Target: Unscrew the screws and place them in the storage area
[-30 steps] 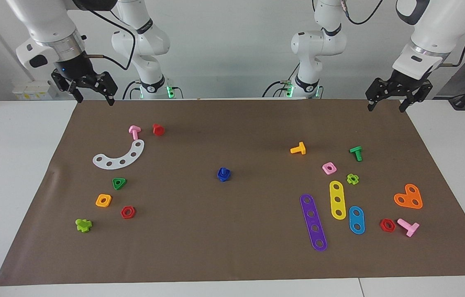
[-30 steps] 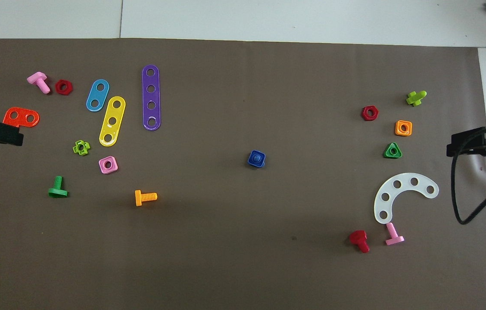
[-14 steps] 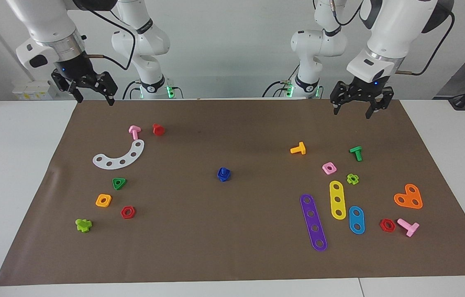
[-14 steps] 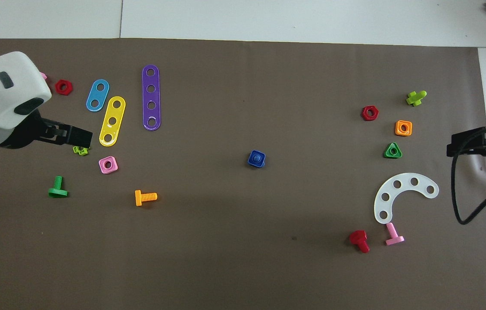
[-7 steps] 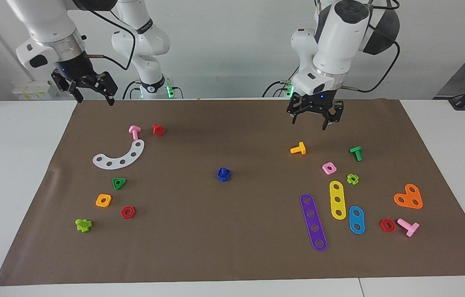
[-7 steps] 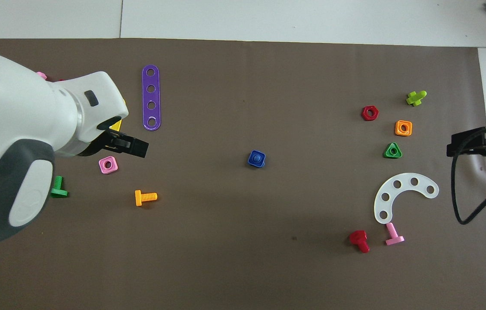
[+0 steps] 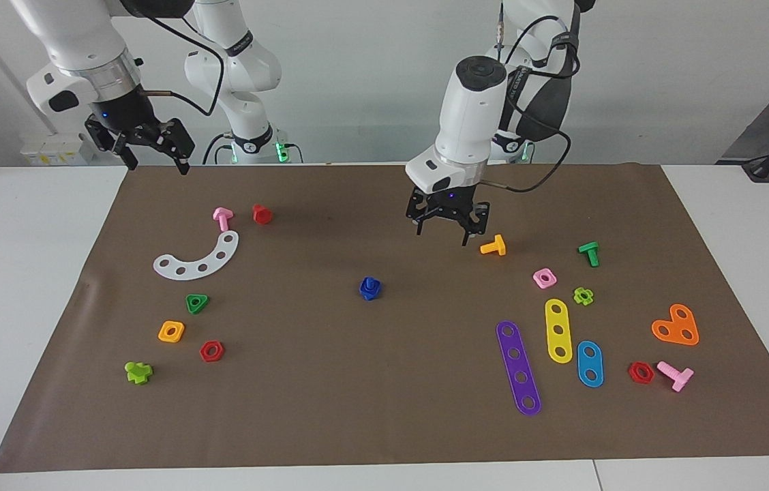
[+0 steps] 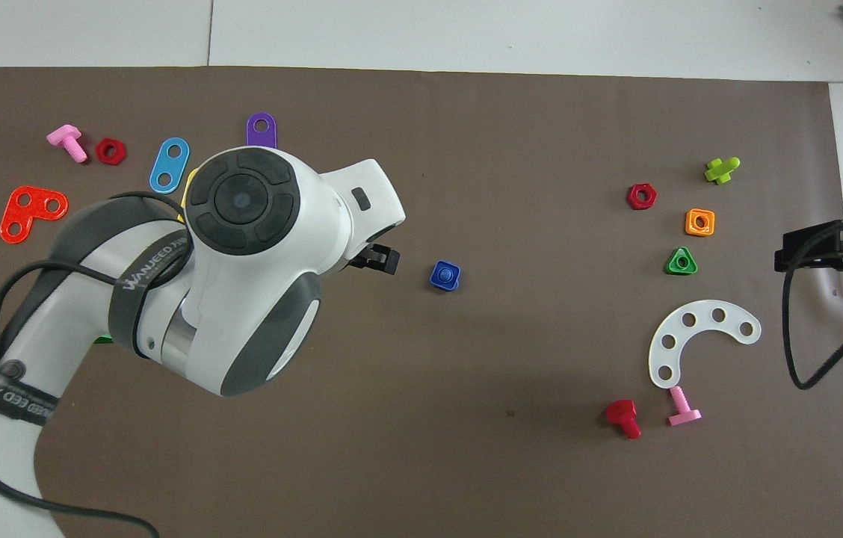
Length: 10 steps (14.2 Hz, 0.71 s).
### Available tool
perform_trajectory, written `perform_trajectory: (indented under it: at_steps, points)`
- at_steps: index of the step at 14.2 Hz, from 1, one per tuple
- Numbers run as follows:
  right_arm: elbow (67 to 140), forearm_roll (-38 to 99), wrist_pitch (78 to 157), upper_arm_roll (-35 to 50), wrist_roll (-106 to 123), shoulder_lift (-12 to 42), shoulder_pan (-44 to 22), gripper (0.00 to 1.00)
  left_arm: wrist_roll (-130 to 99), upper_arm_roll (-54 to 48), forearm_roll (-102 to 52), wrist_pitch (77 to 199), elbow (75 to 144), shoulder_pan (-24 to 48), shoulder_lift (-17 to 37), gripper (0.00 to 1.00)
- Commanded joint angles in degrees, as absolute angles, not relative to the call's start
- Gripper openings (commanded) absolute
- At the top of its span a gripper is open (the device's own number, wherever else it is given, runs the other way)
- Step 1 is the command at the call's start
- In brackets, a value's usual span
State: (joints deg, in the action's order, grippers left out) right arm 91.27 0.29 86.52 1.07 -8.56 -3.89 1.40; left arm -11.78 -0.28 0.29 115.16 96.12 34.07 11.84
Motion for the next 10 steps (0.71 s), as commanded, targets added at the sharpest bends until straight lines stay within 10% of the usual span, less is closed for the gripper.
perform_trajectory:
  at_steps: [1, 10]
  points:
    - [91.6, 0.1, 86.2, 1.1, -7.7, -4.5, 1.6, 1.0, -13.2, 0.7, 0.7, 117.1, 92.0, 38.1, 18.2, 0.95]
    - [91.6, 0.1, 86.2, 1.1, -7.7, -4.5, 1.6, 1.0, -19.0, 0.7, 0.5, 125.1, 88.9, 42.2, 29.1, 0.95]
